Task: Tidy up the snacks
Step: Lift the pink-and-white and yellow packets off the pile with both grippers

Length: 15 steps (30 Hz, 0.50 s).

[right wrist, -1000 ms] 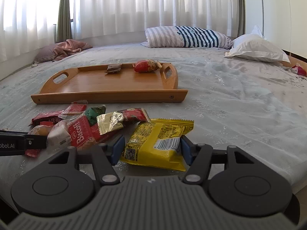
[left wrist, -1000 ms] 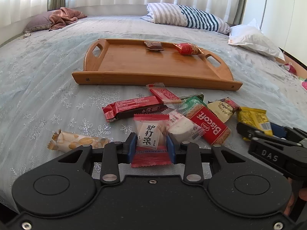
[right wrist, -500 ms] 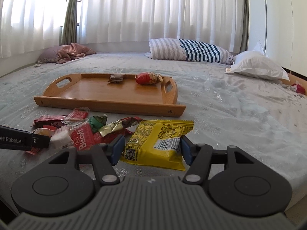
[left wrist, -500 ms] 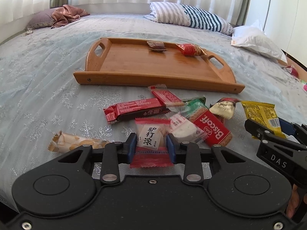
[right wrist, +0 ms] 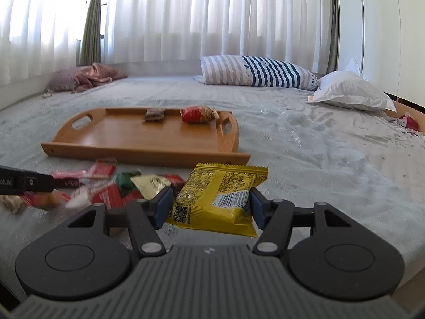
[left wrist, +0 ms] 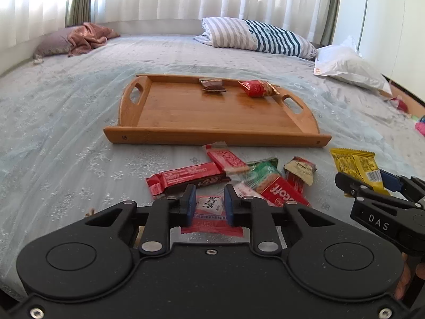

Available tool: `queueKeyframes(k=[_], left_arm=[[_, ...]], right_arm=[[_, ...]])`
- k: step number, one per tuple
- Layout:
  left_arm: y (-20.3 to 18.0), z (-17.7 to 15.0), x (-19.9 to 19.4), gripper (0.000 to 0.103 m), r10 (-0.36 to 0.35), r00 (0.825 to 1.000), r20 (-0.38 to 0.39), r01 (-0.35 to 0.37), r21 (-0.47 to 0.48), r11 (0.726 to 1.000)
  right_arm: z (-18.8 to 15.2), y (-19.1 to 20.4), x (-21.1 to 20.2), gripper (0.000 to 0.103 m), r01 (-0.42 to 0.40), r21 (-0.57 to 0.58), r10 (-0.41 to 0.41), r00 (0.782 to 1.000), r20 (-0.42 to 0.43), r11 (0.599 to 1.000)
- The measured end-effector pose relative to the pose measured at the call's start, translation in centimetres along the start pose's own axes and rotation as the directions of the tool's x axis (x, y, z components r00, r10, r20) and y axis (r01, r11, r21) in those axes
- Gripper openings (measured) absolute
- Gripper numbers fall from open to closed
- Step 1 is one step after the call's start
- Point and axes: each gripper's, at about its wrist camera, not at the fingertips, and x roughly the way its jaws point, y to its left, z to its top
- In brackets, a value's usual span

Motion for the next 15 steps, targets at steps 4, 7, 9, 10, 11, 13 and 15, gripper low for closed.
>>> queueKeyframes(k=[4, 7, 9, 10, 11, 13, 15], left_arm=[[0.1, 0.0, -0.2, 0.021, -0.013, 1.000, -0.003, 0.013, -0.023, 1.000], [-0.1, -0.5, -0.4, 0.020, -0.009, 1.000, -0.014, 0.009, -0.012, 1.000], [-0.1, -0.9, -0.4, 0.019, -0.006, 1.000, -0.024, 0.006, -0.011, 1.000], [-0.1, -1.1, -0.4, 0.019, -0.004, 1.000, -0.027, 0.004, -0.011, 1.000], [-0.1, -1.2, -0.4, 0.020, -0.001, 1.000, -0.024, 0.001, -0.011, 1.000], [-0.1, -1.4, -0.4, 0.023, -0.001, 1.000, -0.024, 0.001, -0.006, 1.000], [-0.2, -1.5, -0.3, 0.033, -0.001, 1.000, -0.027, 0.001, -0.009, 1.000]], right_arm=[[0.5, -0.3, -0.1, 0.063, -0.001, 0.011, 0.001, 1.000, 0.021, 1.000], [0.5, -0.4, -0.3, 0.064, -0.004, 0.013, 0.004, 1.000, 0.026, 1.000], [0.4, -0.4, -0.4, 0.064, -0.007, 0.015, 0.007, 1.000, 0.022, 1.000], [0.3, -0.5, -0.4, 0.064, -0.008, 0.016, 0.008, 1.000, 0.019, 1.000], [0.2, -0.5, -0.4, 0.064, -0.009, 0.016, 0.009, 1.000, 0.015, 1.000], [0.1, -0.5, -0.4, 0.064, -0.009, 0.018, 0.009, 1.000, 0.008, 1.000], [-0.1, -0.5, -0.4, 0.064, -0.009, 0.020, 0.009, 1.000, 0.004, 1.000]])
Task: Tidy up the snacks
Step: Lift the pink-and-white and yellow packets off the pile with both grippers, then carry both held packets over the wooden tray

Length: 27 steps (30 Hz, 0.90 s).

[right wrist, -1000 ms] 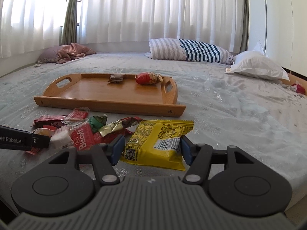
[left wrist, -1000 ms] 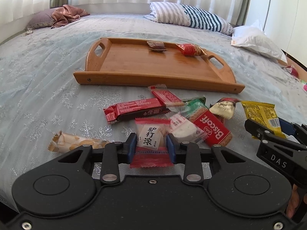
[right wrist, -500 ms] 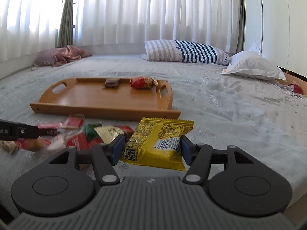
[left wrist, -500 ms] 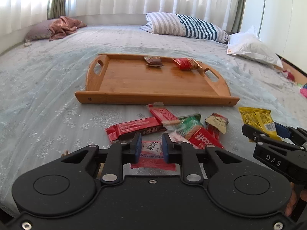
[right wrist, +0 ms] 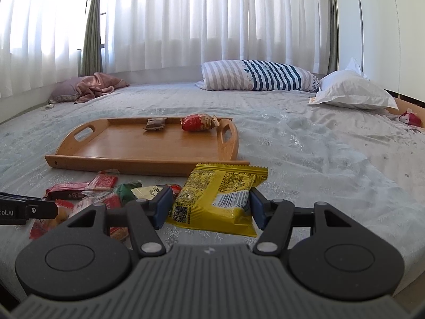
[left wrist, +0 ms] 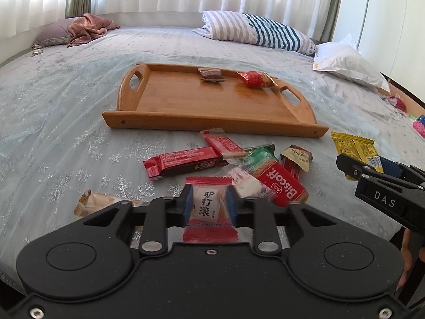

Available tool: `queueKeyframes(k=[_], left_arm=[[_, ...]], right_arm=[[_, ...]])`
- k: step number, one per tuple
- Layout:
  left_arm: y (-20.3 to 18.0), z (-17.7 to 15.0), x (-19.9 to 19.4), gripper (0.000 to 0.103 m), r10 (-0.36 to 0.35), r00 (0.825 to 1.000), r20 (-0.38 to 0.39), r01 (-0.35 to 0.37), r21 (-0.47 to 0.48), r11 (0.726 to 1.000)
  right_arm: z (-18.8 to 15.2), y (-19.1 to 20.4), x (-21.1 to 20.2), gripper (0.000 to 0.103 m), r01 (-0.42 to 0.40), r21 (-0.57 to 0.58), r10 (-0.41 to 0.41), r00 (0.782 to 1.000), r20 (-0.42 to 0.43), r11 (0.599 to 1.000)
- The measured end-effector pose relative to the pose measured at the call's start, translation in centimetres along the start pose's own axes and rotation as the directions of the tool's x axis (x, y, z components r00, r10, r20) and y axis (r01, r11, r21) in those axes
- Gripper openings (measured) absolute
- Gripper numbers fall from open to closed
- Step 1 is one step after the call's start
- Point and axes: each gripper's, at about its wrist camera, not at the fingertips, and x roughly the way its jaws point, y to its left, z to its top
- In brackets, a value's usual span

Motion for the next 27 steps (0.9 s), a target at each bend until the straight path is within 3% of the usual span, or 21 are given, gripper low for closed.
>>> queueKeyframes(k=[5, 6, 12, 20, 27], left_arm=[[-0.1, -0.4, 0.9, 0.036, 0.022, 0.999, -0.026, -0.022, 0.007, 1.000], [0.0, -0.5, 1.1, 0.027, 0.016, 0.999, -0.031, -0.016, 0.000, 1.000], [0.1, 0.0, 0.6, 0.026, -0.014, 1.000, -0.019, 0.014, -0.021, 1.000], [-0.4, 2.8, -0.5, 0.026, -0.068, 0.997, 0.035, 0.069, -0.036, 0.997], [-0.6, 6.8, 0.5, 0.026, -0.106, 0.992, 0.066, 0.110, -0.069, 0.991]], right_arm=[[-0.1, 0.0, 0.0, 0.064, -0.004, 0.000, 0.004, 1.000, -0.004, 1.000], [-0.1, 0.1, 0.0, 0.064, -0.004, -0.001, 0.004, 1.000, -0.004, 1.000], [0.0, 0.2, 0.0, 0.064, -0.016, -0.005, 0.016, 1.000, -0.004, 1.000], [1.9, -0.7, 1.1, 0.064, -0.078, 0.036, 0.078, 0.997, 0.007, 0.996], [4.8, -1.2, 3.2, 0.064, -0.162, 0.003, 0.162, 0.986, 0.029, 0.987]])
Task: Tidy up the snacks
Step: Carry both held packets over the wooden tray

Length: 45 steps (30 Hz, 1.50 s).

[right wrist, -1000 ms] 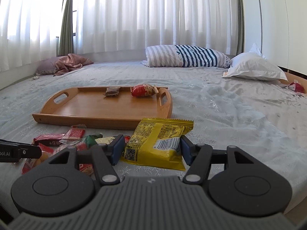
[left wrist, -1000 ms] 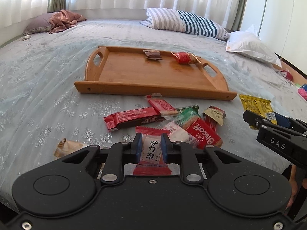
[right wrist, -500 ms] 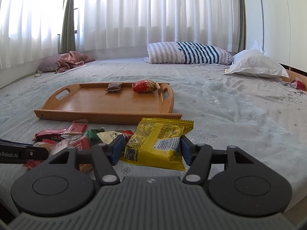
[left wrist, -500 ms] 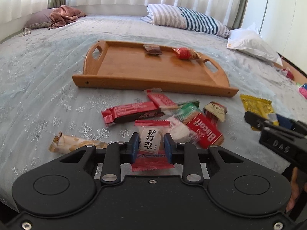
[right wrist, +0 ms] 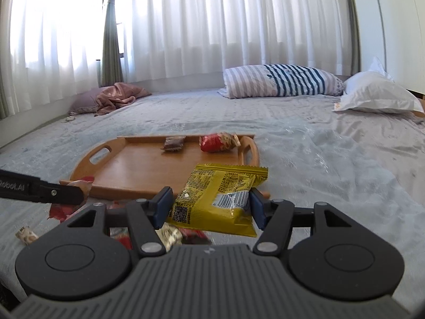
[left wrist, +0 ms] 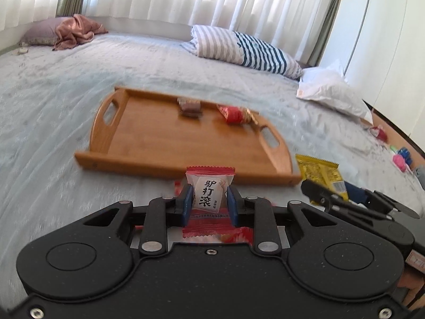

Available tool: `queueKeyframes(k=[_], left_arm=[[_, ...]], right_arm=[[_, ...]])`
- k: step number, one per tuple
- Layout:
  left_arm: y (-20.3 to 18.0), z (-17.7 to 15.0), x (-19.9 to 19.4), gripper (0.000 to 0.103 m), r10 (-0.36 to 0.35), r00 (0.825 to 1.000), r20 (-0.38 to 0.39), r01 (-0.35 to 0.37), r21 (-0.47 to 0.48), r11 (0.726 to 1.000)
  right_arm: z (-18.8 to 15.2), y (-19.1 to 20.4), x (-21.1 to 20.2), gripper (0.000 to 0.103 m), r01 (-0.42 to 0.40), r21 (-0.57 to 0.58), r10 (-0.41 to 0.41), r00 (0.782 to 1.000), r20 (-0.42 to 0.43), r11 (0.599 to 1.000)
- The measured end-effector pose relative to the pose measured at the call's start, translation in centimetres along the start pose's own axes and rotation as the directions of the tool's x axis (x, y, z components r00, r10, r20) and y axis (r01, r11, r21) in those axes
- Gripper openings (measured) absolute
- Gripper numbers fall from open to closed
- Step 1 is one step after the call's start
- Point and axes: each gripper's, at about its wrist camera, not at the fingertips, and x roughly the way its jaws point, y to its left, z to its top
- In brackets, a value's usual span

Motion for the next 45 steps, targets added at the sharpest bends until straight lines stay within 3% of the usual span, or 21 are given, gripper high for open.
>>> queueKeyframes(k=[6, 14, 19, 31, 45], left_arm=[[-0.9, 3.5, 1.9, 0.026, 0.004, 1.000, 0.026, -0.004, 0.003, 1.000], [-1.1, 7.0, 6.8, 0.026, 0.041, 0.999, -0.008, -0.041, -0.020, 0.999], [-0.7, 8.7, 11.1, 0.026, 0.025, 0.998, -0.063, -0.029, -0.062, 0.998], [-0.5, 9.9, 20.1, 0.026, 0.064, 0.987, -0.145, -0.071, -0.045, 0.996], [-0.6, 10.2, 24.2, 0.026, 0.057, 0.988, -0.146, -0.061, -0.023, 0.998]], right_arm=[[2.5, -1.0, 3.0, 0.064, -0.072, -0.027, 0.072, 0.997, -0.009, 0.997], [4.6, -2.6, 8.1, 0.064, -0.116, -0.029, 0.114, 0.992, -0.050, 0.993], [5.3, -3.7, 12.0, 0.064, -0.169, -0.012, 0.167, 0.980, -0.104, 0.986], [5.0, -4.8, 18.4, 0.064, -0.176, 0.033, 0.179, 0.966, -0.188, 0.984], [4.2, -4.5, 20.5, 0.064, -0.164, 0.024, 0.165, 0.968, -0.190, 0.986]])
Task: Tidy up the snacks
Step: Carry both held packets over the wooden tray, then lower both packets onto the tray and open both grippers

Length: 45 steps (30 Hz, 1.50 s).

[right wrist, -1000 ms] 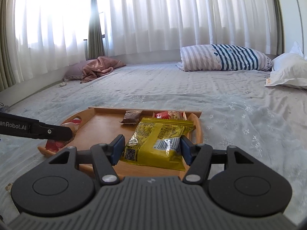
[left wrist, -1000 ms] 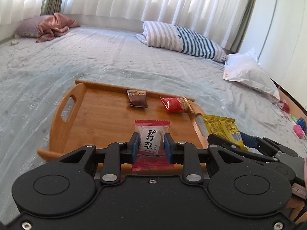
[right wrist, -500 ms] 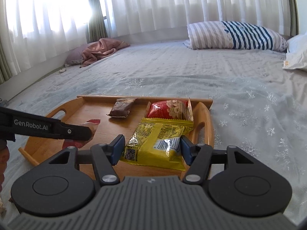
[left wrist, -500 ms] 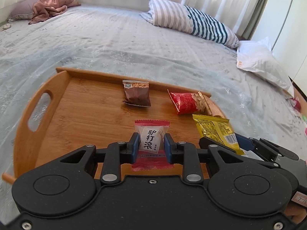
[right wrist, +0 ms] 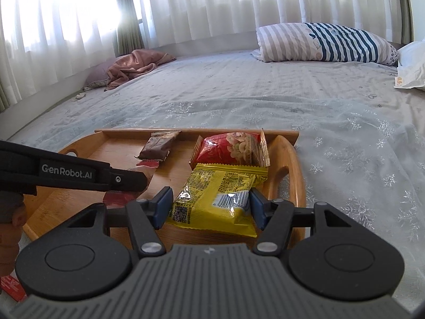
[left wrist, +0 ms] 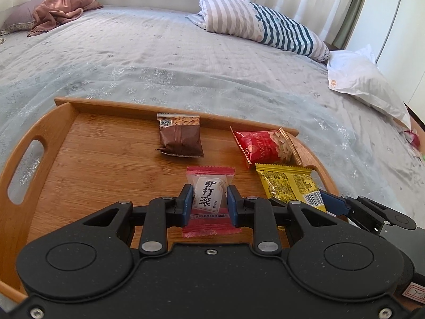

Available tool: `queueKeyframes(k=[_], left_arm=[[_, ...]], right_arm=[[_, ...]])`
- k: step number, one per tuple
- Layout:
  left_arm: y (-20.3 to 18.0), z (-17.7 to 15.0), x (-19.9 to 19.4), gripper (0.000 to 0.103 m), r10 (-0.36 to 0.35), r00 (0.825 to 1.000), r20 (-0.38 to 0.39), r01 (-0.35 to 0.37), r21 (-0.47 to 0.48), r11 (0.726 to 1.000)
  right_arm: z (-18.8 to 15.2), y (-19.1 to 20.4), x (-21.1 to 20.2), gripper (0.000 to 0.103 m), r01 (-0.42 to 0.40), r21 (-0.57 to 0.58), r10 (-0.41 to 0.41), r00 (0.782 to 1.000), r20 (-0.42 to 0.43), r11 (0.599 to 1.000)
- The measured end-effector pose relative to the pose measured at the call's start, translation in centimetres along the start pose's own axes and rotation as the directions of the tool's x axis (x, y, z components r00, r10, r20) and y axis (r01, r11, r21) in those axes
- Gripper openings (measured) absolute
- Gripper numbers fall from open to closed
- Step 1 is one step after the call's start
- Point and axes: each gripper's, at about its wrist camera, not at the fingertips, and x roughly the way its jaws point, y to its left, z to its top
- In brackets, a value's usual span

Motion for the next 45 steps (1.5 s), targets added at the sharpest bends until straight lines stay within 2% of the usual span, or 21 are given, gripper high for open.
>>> queueKeyframes(k=[12, 38, 44, 45], left_arm=[[0.2, 0.1, 1.4, 0.026, 0.005, 1.000, -0.008, -0.005, -0.007, 1.000], [-0.2, 0.0, 1.6, 0.028, 0.009, 1.000, -0.002, -0.009, 0.018, 1.000], [-0.1, 0.1, 1.3, 0.037, 0.017, 1.000, 0.004, -0.017, 0.027, 0.999], [-0.1, 0.2, 1.2, 0.040, 0.018, 1.000, 0.004, -0.018, 0.027, 0.999]], right_arm=[[-0.1, 0.0, 0.6, 0.064, 0.001, 0.001, -0.001, 1.000, -0.005, 1.000], [-0.1, 0.4, 0.9, 0.067, 0.000, -0.006, 0.000, 1.000, -0.016, 1.000], [-0.1, 0.5, 0.9, 0.070, 0.002, 0.000, -0.002, 1.000, -0.016, 1.000], [-0.1, 0.5, 0.9, 0.075, 0.002, 0.000, -0.002, 1.000, -0.014, 1.000]])
